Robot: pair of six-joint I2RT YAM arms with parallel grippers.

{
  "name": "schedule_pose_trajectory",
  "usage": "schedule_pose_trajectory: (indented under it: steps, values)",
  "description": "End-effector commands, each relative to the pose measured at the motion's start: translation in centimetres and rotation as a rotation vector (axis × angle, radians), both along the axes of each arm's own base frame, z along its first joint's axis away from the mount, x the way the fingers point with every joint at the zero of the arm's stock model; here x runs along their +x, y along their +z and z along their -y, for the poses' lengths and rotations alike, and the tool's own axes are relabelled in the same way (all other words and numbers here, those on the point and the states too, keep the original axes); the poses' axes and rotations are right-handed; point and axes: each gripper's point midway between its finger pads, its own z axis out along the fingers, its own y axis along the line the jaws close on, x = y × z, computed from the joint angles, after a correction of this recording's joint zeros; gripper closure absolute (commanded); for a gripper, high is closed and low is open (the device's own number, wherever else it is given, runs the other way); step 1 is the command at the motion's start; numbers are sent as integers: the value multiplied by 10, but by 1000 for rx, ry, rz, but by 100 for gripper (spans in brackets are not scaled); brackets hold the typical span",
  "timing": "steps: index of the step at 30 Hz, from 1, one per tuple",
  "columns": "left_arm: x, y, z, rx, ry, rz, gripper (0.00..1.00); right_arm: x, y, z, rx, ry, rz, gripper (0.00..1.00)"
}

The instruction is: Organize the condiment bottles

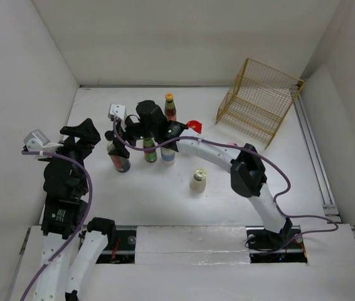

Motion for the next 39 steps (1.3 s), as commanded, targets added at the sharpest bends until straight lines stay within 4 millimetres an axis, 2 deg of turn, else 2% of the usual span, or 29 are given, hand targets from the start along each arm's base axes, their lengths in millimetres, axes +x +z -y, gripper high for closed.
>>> schedule_pose_trajectory:
  steps: [1, 5, 6, 9, 10, 12, 13, 14, 16, 17, 20, 21, 23, 24, 25, 26, 27, 28, 29, 30, 33, 34, 36, 37, 39]
  values:
    - [-3, 16, 2, -5, -16, 64, 10, 12, 33, -16, 127, -9, 28, 7]
    - [1, 9, 2, 0, -19, 45, 10, 18, 41, -22, 179, -30, 31, 12]
    - [1, 9, 5, 1, -31, 45, 10, 19, 34, -24, 180, -32, 19, 14]
    - [1, 9, 5, 1, -31, 45, 10, 18, 39, -31, 243, -24, -19, 24]
    - [1, 9, 5, 1, -31, 45, 10, 18, 49, -32, 281, -22, -9, 30]
    - [2, 9, 7, 2, -43, 46, 10, 19, 52, -34, 314, -31, -36, 40]
    - [2, 9, 7, 2, -43, 46, 10, 20, 45, -36, 313, -32, -53, 47]
    - [1, 9, 7, 11, -43, 43, 10, 20, 50, -37, 333, -31, -52, 62]
    - [-1, 14, 6, 8, -42, 64, 10, 21, 52, -37, 342, -41, -55, 71]
    - [-1, 12, 6, 9, -43, 55, 10, 24, 51, -37, 347, -57, -52, 79]
    - [-1, 12, 8, 11, -53, 55, 10, 20, 81, -29, 407, -58, -29, 85]
    - [-1, 15, 8, 9, -53, 67, 10, 17, 107, -22, 450, -61, -12, 87]
    - [-1, 13, 8, 10, -53, 59, 10, 25, 134, -9, 500, -82, 24, 88]
    - [-1, 13, 8, 10, -53, 58, 10, 23, 156, -4, 542, -89, 36, 88]
    - [-1, 13, 8, 10, -53, 58, 10, 33, 195, 17, 609, -116, 58, 90]
    - [-1, 13, 8, 10, -53, 58, 10, 27, 215, 23, 642, -109, 58, 90]
    - [-1, 13, 8, 10, -53, 58, 11, 36, 235, 39, 677, -126, 72, 90]
    - [-1, 13, 8, 10, -53, 58, 11, 34, 267, 58, 735, -138, 71, 90]
    - [-1, 13, 8, 10, -53, 58, 11, 37, 283, 71, 771, -156, 76, 91]
    - [-1, 13, 8, 10, -53, 58, 11, 49, 297, 91, 800, -181, 92, 91]
    - [-4, 15, 7, 8, -53, 71, 11, 59, 332, 134, 868, -235, 110, 92]
    - [-4, 15, 7, 8, -53, 71, 11, 77, 335, 153, 873, -289, 128, 92]
    - [-4, 15, 7, 8, -53, 71, 11, 91, 346, 179, 887, -349, 151, 94]
    - [-4, 15, 9, 10, -64, 71, 11, 112, 343, 198, 875, -400, 154, 95]
    - [-6, 17, 9, 8, -64, 80, 11, 128, 353, 226, 868, -474, 162, 96]
